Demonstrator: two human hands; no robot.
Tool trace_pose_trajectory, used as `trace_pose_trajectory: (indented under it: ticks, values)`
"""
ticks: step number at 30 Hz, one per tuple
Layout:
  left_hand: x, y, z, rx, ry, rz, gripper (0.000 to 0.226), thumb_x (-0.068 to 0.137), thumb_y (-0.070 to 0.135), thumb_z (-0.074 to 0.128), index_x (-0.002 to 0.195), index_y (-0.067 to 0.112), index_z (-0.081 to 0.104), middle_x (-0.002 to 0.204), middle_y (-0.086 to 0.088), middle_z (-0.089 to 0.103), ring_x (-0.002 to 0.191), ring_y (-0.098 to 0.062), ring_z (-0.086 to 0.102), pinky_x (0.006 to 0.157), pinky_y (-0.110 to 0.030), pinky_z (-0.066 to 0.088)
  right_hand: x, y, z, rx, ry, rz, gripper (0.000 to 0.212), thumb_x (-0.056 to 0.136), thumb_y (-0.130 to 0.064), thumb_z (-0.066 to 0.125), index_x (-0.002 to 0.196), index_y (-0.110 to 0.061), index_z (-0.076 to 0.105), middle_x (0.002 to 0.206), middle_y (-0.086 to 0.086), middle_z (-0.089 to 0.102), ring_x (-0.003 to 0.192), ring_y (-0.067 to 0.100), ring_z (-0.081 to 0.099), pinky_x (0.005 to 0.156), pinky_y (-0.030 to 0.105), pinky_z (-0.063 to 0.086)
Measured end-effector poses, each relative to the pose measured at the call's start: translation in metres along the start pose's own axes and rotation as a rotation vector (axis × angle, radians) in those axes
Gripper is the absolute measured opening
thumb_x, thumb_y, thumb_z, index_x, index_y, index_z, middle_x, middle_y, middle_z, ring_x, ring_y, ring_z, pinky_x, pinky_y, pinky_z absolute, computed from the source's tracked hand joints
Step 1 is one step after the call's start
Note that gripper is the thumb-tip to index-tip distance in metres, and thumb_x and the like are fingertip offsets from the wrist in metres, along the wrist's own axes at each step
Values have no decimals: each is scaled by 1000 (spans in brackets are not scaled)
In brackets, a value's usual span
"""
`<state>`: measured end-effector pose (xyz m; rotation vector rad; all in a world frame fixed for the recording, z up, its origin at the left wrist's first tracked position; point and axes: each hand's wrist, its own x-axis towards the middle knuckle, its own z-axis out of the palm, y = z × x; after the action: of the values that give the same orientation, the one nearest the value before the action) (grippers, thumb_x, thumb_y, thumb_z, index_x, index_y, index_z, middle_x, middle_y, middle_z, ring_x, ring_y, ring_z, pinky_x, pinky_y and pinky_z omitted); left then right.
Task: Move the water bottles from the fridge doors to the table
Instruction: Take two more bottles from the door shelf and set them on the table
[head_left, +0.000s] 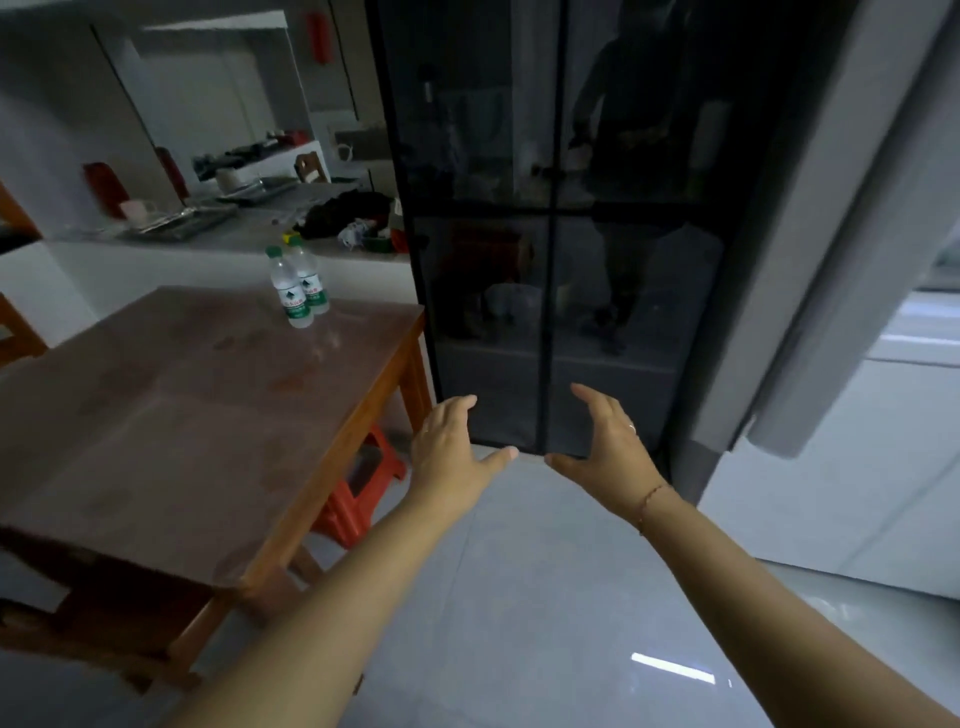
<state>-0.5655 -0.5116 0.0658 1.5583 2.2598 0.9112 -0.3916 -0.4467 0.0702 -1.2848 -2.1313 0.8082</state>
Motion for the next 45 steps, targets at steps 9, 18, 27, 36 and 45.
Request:
trace_pose_trajectory:
  ticks: [9, 18, 27, 36, 45]
  values:
    - [-22, 120, 41, -81, -88, 237, 78, 82, 43, 70, 145, 18, 33, 152, 0, 32, 141, -20, 29, 115, -39, 28, -54, 49, -103, -66, 189, 49, 83, 76, -30, 75, 145, -20, 29, 146, 4, 39, 135, 22, 37, 109, 32, 32]
    - [-42, 256, 118, -129, -190, 385, 78, 81, 41, 71, 146, 19, 32, 152, 1, 31, 140, -20, 30, 115, -39, 28, -101, 140, -219, -67, 354, 115, 81, 77, -30, 75, 144, -18, 30, 144, 4, 39, 134, 20, 38, 110, 32, 32]
    - [-58, 399, 219, -189, -285, 465, 77, 83, 47, 67, 146, 22, 30, 152, 2, 30, 140, -18, 28, 116, -41, 27, -146, 251, -356, -101, 484, 190, 84, 77, -31, 75, 145, -17, 28, 146, 4, 36, 135, 20, 35, 111, 32, 28]
    - [-39, 539, 304, -252, -347, 582, 74, 83, 45, 68, 144, 21, 33, 150, 1, 33, 138, -18, 31, 114, -38, 29, -164, 343, -488, -156, 654, 251, 84, 78, -33, 74, 145, -17, 27, 147, 6, 36, 136, 20, 34, 113, 35, 29]
    - [29, 677, 393, -304, -396, 759, 74, 82, 44, 69, 143, 19, 35, 149, 0, 35, 136, -21, 35, 112, -37, 31, -128, 422, -618, -277, 843, 285, 84, 77, -33, 74, 145, -12, 28, 146, 9, 38, 135, 22, 35, 113, 34, 28]
